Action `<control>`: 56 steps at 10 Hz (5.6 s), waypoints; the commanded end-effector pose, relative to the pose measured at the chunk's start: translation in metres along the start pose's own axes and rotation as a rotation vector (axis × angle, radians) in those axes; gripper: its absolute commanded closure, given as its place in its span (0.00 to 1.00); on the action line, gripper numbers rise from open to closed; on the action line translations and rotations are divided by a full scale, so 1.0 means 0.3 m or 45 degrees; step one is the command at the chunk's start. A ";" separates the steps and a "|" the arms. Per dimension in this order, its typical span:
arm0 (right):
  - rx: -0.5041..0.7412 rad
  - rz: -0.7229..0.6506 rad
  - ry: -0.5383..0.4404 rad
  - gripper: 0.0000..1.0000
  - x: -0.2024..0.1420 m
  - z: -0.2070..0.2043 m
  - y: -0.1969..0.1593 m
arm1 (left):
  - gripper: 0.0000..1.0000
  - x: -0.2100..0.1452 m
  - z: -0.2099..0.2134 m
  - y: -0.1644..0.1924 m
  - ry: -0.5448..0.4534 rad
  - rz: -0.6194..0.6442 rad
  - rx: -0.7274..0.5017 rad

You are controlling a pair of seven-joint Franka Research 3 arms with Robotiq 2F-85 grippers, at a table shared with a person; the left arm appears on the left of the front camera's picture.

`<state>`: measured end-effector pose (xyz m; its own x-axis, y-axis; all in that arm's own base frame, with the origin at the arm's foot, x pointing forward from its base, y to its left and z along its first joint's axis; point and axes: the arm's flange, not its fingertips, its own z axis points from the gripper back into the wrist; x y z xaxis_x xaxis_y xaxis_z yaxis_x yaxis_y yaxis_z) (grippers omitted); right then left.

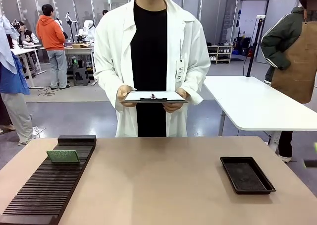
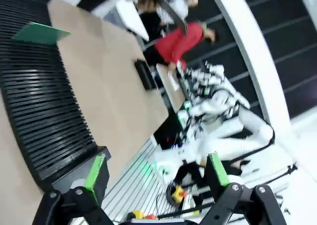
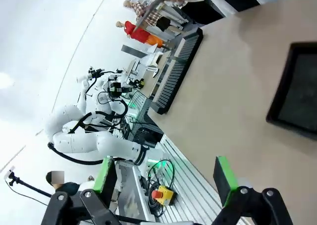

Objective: Inspect the PCB.
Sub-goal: Pick up the Blank PCB and present it to the human.

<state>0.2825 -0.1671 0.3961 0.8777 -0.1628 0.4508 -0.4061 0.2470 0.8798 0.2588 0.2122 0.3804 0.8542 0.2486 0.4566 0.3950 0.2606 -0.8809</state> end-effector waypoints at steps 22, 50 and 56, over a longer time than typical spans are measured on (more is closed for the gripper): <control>-0.022 -0.021 0.019 0.00 -0.033 0.017 -0.023 | 0.00 0.274 -0.521 -0.331 0.779 -1.427 1.022; -0.022 -0.021 0.019 0.00 -0.033 0.017 -0.023 | 0.00 0.586 -1.083 0.200 1.705 -1.692 0.880; -0.022 -0.021 0.019 0.00 -0.033 0.017 -0.023 | 1.00 0.608 -1.067 0.267 1.634 -1.579 0.879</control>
<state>0.2746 -0.1713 0.3864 0.8963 -0.1490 0.4176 -0.3700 0.2674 0.8897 0.5471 -0.0211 0.3524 0.0451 -0.9986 0.0275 0.9844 0.0491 0.1687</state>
